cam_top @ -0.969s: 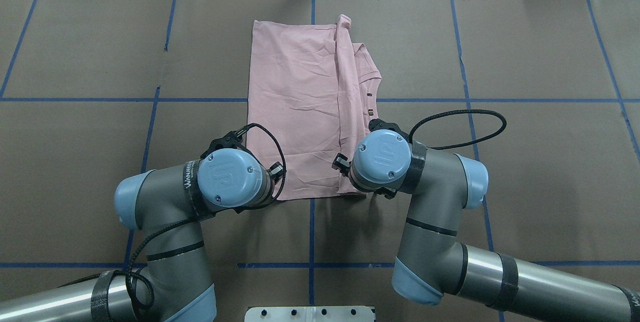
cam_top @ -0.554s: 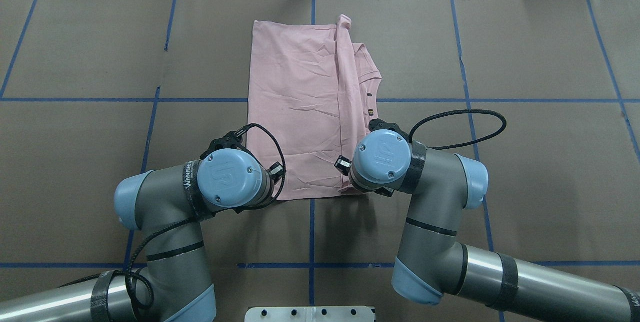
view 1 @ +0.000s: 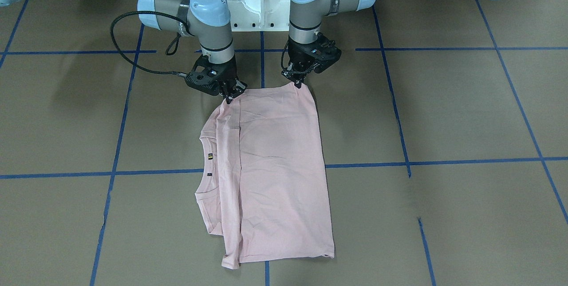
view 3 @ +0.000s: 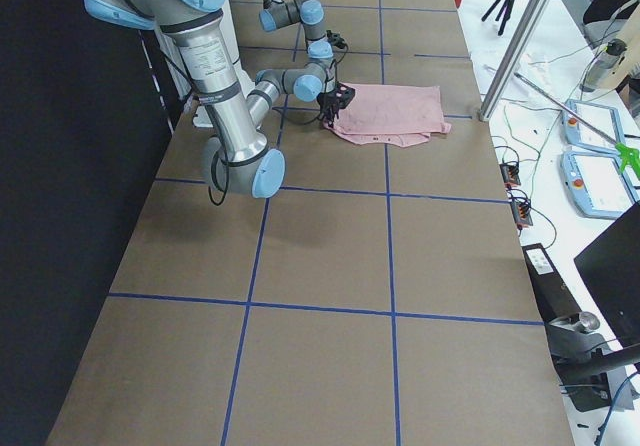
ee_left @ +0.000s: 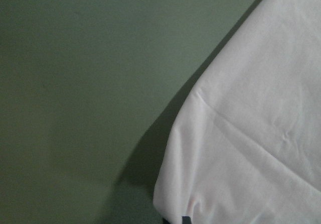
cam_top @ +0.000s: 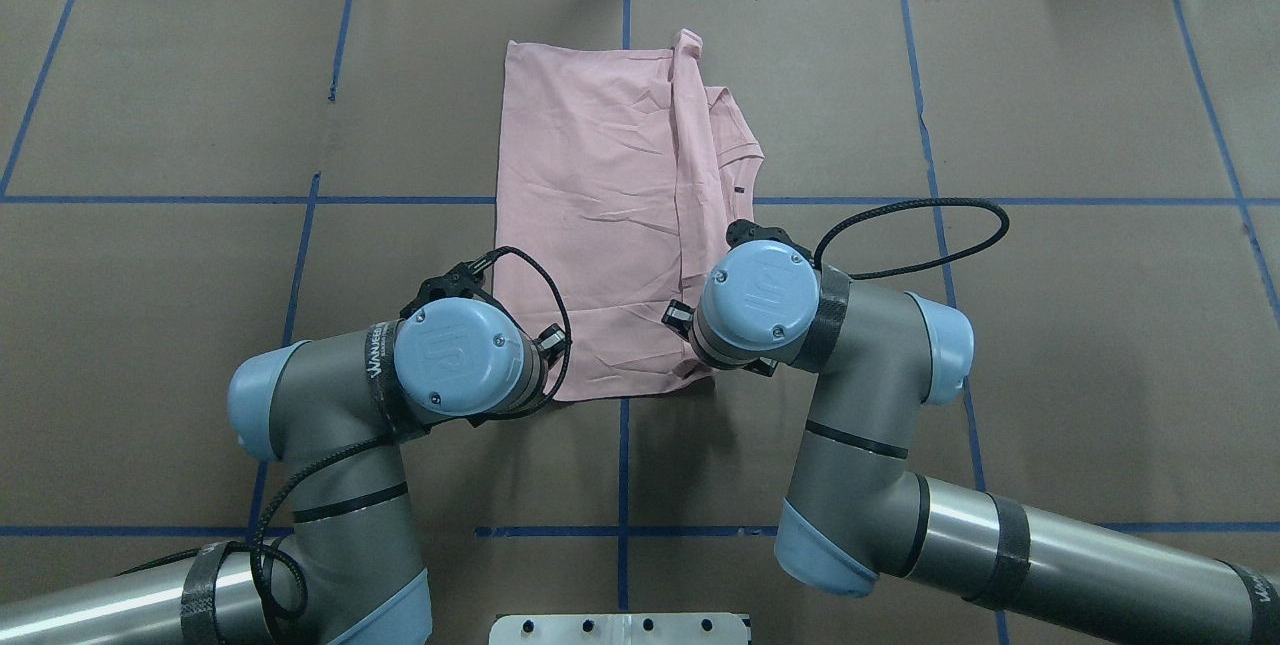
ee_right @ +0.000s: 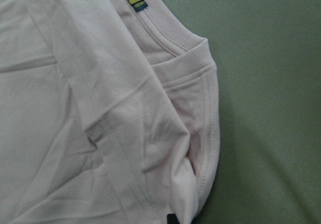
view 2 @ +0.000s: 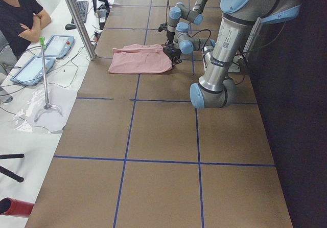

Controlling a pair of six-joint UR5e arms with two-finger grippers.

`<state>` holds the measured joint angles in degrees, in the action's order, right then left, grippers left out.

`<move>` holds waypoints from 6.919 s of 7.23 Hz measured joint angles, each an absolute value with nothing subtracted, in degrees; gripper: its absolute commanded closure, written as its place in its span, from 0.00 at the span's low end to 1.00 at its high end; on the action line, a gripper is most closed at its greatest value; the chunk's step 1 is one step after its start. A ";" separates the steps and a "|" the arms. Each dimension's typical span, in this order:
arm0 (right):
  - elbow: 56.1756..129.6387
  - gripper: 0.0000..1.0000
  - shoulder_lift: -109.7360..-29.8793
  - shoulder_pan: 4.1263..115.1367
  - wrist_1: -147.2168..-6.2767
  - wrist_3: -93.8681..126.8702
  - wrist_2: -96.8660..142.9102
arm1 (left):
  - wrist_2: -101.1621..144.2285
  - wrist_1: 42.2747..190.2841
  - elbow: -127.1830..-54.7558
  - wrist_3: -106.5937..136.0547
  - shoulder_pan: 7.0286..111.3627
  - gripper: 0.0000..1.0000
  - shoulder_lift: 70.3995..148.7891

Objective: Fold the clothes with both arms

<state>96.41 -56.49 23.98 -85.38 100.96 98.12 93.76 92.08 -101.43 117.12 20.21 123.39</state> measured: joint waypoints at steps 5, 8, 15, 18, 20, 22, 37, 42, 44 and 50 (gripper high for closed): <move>101.83 1.00 -58.57 23.49 -86.04 100.96 99.72 | 93.98 91.47 -105.79 115.58 18.84 1.00 122.79; 114.11 1.00 -66.27 18.80 -86.27 101.20 100.08 | 94.18 84.78 -114.86 116.05 13.27 1.00 121.70; 111.89 1.00 -63.75 24.77 -82.41 100.87 100.09 | 97.47 91.02 -113.33 116.25 20.45 1.00 120.23; 106.88 1.00 -62.45 26.78 -78.93 100.86 100.11 | 97.47 96.36 -109.43 118.28 23.64 1.00 120.26; 98.65 1.00 -56.45 31.46 -78.28 99.33 100.97 | 97.47 101.15 -103.03 119.29 27.91 0.89 122.27; 79.11 0.01 -44.86 38.01 -74.08 95.54 102.36 | 97.55 110.39 -86.05 114.85 37.35 0.00 129.63; 89.87 0.00 -74.99 85.02 -99.93 -4.96 129.86 | 124.28 99.68 -98.51 13.58 77.80 0.00 102.81; 96.06 0.00 -86.02 91.79 -104.44 -15.54 138.22 | 133.65 102.31 -98.12 1.92 86.25 0.00 90.08; 93.85 0.00 -87.20 91.83 -102.10 -15.42 138.78 | 133.46 102.44 -95.18 1.83 87.10 0.00 87.93; 92.65 0.00 -89.75 91.85 -101.60 -15.42 138.51 | 129.92 102.18 -92.70 -1.60 87.28 0.00 87.49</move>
<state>92.65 -89.75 91.85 -101.60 -15.42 138.51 129.92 102.18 -92.70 -1.60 87.28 87.49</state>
